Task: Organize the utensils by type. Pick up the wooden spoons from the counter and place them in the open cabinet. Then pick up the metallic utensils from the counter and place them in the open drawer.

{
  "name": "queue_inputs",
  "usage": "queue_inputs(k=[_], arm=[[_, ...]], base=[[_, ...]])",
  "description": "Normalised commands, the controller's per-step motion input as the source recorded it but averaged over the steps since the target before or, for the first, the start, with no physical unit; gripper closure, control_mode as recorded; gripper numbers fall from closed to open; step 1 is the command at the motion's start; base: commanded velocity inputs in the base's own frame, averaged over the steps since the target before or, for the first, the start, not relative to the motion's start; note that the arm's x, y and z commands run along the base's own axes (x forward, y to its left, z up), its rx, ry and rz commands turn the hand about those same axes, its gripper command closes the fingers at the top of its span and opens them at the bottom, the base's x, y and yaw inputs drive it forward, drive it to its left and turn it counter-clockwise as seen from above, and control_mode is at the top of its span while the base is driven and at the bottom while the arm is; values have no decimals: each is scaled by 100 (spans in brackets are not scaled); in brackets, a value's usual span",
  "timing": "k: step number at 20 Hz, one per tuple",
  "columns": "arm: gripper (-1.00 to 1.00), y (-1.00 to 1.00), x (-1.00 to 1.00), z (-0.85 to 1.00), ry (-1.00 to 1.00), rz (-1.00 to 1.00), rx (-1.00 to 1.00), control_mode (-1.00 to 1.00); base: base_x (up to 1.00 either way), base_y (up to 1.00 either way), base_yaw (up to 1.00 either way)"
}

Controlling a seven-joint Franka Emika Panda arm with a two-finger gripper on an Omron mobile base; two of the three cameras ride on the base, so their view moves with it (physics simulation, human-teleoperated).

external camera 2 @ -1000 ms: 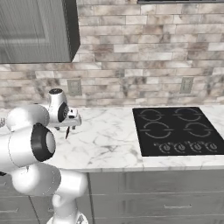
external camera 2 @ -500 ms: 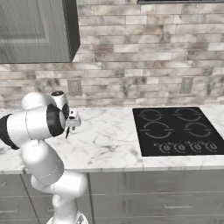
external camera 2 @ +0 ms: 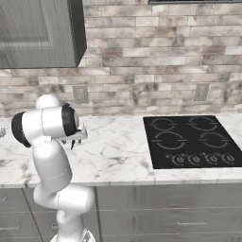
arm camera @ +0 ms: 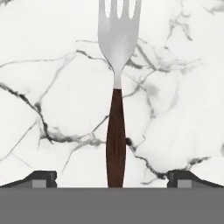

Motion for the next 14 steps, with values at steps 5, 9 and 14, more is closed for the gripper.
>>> queue_inputs(k=[5, 9, 14], arm=[[-100, 11, 15, -32, 0, 0, 0, -100], [-100, 3, 20, -30, 0, 0, 0, -100], [-100, 0, 21, -28, 0, 0, 0, -100]], base=[[0, 0, 0], [0, 0, 0], [0, 0, 0]])
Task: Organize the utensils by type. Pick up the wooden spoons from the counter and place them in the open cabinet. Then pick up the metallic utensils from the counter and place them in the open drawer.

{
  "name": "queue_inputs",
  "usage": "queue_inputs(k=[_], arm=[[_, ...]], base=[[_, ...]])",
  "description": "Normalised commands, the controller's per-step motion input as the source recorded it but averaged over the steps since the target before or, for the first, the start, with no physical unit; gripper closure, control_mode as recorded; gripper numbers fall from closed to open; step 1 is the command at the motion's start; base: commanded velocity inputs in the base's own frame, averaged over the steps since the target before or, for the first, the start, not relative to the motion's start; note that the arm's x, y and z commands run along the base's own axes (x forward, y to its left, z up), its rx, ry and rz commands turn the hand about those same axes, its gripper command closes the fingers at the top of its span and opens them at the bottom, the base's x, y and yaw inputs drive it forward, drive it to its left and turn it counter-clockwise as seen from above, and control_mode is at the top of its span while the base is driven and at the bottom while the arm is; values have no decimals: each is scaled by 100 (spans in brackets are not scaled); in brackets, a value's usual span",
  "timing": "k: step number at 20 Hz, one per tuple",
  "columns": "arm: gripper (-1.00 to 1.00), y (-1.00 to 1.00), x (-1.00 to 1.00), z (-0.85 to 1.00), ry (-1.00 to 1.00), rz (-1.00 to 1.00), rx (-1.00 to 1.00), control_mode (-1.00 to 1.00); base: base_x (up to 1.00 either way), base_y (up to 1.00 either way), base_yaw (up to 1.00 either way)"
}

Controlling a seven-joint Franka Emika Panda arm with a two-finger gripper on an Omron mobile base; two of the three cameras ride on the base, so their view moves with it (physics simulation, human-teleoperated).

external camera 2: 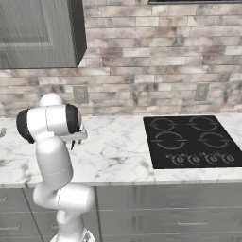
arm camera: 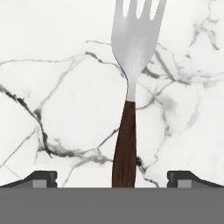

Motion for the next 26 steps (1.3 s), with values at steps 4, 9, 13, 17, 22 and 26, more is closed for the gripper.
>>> queue_inputs(k=[4, 9, 13, 17, 22, 26], arm=[[100, 0, 8, -47, 1, 0, 0, -100], [100, -2, -3, -68, 4, 0, 0, -100], [100, -15, -10, -67, 11, 0, 0, -100], [100, -24, -33, -58, 8, 0, 0, -100], [100, -18, -43, -56, 1, 0, 0, -100], [100, -19, -44, -24, 0, 0, 0, -100]], base=[[0, 0, 0], [0, 0, 0], [0, 0, 0], [0, 0, 0], [0, 0, 0], [0, 0, 0]])
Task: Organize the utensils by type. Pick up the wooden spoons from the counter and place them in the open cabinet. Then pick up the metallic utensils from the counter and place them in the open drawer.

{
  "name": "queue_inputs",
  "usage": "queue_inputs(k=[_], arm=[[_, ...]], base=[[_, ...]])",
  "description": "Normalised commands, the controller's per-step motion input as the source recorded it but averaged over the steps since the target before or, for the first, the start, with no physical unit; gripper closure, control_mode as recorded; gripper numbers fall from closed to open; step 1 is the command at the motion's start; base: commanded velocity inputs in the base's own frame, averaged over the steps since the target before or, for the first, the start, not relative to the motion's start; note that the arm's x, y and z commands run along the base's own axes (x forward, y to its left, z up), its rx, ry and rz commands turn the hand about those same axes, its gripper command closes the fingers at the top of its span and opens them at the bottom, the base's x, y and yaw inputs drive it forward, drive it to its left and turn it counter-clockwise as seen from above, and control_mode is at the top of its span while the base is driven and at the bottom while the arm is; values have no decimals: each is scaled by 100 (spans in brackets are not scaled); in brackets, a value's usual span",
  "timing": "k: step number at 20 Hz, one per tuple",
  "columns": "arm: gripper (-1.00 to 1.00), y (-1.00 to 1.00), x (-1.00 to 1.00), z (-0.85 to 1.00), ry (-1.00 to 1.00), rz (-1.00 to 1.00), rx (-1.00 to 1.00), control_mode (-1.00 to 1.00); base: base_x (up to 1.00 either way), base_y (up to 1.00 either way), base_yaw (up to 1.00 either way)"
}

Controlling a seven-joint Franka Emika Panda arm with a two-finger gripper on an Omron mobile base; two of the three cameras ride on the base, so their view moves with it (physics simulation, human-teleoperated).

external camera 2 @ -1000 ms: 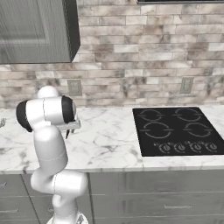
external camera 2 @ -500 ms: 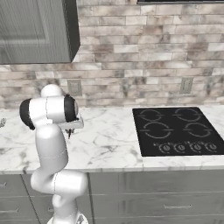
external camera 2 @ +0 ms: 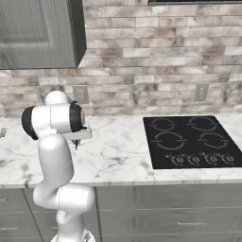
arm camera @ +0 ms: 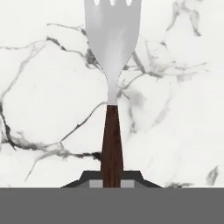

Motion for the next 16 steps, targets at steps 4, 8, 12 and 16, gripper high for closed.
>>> queue_inputs(k=[4, 8, 12, 16], arm=[[100, -17, -56, 38, -5, 0, 0, -100], [100, -2, -52, 52, -2, 6, 0, -100], [100, -6, -41, 55, 0, 23, -1, -100], [100, -10, -44, 58, 0, 37, -7, -100]], base=[[0, 0, 0], [0, 0, 0], [0, 0, 0], [0, 0, 0]])
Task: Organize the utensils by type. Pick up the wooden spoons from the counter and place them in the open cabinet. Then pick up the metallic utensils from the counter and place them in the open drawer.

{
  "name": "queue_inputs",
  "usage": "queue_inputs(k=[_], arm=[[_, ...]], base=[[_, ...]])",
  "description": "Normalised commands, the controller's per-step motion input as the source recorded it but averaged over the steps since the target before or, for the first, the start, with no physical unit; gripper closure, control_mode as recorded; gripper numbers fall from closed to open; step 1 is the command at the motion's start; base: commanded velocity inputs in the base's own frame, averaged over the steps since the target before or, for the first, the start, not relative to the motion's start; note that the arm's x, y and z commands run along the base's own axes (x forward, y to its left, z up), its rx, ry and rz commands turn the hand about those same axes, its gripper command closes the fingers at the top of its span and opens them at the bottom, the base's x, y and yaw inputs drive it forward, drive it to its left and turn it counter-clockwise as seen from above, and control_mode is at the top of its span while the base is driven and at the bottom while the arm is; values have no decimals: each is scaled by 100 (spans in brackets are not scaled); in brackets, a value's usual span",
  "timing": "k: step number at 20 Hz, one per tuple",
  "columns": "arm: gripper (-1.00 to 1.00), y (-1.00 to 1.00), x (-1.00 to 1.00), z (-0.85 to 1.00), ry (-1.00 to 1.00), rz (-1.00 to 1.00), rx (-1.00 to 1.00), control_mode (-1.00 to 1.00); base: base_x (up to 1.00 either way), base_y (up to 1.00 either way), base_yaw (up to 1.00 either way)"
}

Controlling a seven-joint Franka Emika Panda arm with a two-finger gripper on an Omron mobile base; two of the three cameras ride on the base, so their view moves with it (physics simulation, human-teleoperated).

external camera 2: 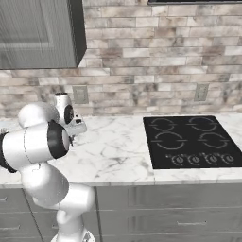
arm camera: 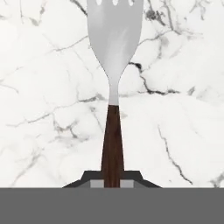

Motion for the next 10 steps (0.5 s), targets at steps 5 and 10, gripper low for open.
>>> queue_inputs(k=[5, 10], arm=[[100, -3, -48, 40, 0, 34, -3, -100], [100, 0, -51, 37, 0, 22, 0, -100]], base=[[0, 0, 0], [0, 0, 0]])
